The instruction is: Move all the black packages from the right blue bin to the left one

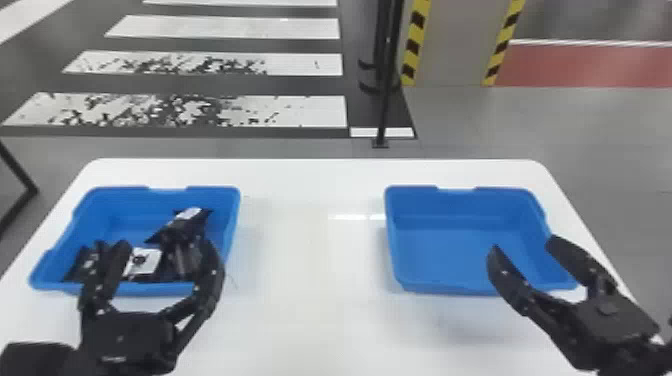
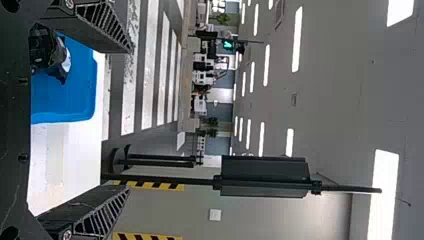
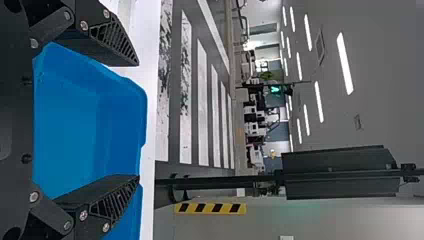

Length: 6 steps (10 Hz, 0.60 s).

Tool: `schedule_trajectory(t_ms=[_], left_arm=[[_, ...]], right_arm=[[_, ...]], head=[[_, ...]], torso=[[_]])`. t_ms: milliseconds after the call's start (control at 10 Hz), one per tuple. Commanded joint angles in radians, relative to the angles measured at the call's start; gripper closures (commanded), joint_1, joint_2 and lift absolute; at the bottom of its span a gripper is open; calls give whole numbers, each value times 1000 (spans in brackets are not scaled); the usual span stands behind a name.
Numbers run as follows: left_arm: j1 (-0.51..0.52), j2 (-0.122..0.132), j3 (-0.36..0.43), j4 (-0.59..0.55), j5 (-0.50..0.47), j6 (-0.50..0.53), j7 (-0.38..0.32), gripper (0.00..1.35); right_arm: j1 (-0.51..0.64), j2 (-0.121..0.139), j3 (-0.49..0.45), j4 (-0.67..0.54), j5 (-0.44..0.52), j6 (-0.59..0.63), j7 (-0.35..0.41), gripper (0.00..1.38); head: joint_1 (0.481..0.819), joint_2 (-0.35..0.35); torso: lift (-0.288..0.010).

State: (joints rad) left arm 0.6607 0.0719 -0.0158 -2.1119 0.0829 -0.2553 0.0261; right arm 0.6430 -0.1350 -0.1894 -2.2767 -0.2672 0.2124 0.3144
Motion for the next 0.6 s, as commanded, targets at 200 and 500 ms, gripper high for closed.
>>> schedule_trajectory(t_ms=[200, 500], left_arm=[[-8, 0, -2, 0, 5, 0, 0, 58], [-13, 3, -6, 0, 5, 0, 0, 58]], right_arm=[[0, 0, 0, 3, 0, -1, -3, 245], [-2, 0, 2, 3, 0, -1, -3, 245]], head=[[695, -22], [695, -23]], torso=[[-140], [-140]])
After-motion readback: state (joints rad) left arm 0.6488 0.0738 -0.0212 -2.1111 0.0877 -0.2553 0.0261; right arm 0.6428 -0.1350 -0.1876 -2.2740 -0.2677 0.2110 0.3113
